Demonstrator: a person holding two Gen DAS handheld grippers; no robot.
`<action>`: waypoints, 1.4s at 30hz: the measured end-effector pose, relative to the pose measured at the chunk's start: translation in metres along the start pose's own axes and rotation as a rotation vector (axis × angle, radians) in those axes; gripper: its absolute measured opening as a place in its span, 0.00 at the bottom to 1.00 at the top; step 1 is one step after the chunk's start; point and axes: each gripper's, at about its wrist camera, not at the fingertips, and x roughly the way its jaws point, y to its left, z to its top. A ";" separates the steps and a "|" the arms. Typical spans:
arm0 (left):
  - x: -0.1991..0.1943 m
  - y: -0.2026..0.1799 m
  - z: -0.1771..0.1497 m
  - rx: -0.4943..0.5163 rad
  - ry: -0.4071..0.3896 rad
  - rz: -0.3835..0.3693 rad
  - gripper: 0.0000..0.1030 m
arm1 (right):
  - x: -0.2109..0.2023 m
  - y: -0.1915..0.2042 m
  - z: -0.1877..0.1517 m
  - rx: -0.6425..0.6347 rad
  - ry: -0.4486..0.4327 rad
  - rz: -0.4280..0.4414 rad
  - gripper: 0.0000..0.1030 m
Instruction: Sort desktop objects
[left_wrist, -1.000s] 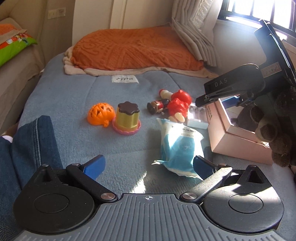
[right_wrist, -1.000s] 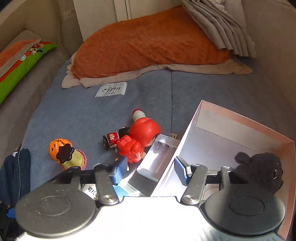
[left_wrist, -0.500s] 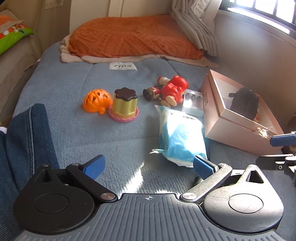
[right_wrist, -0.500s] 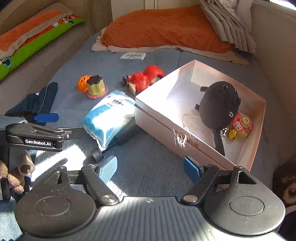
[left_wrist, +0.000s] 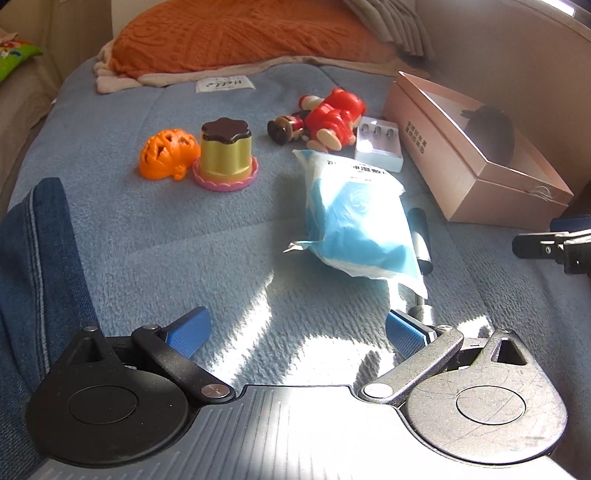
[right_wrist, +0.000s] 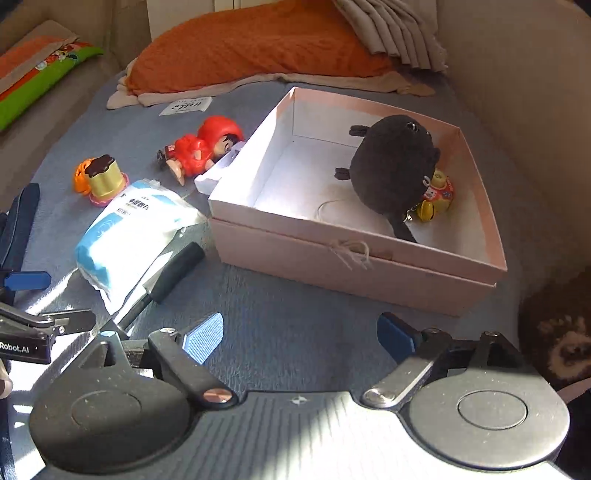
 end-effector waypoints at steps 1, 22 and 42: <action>0.001 0.001 0.000 -0.002 0.005 0.001 1.00 | 0.003 0.012 -0.006 -0.019 0.017 0.017 0.89; -0.020 0.025 0.016 -0.161 -0.131 0.056 1.00 | 0.000 0.106 -0.020 -0.104 -0.101 0.087 0.77; -0.020 0.032 0.017 -0.209 -0.142 0.017 1.00 | -0.089 -0.013 -0.004 0.328 0.030 0.374 0.24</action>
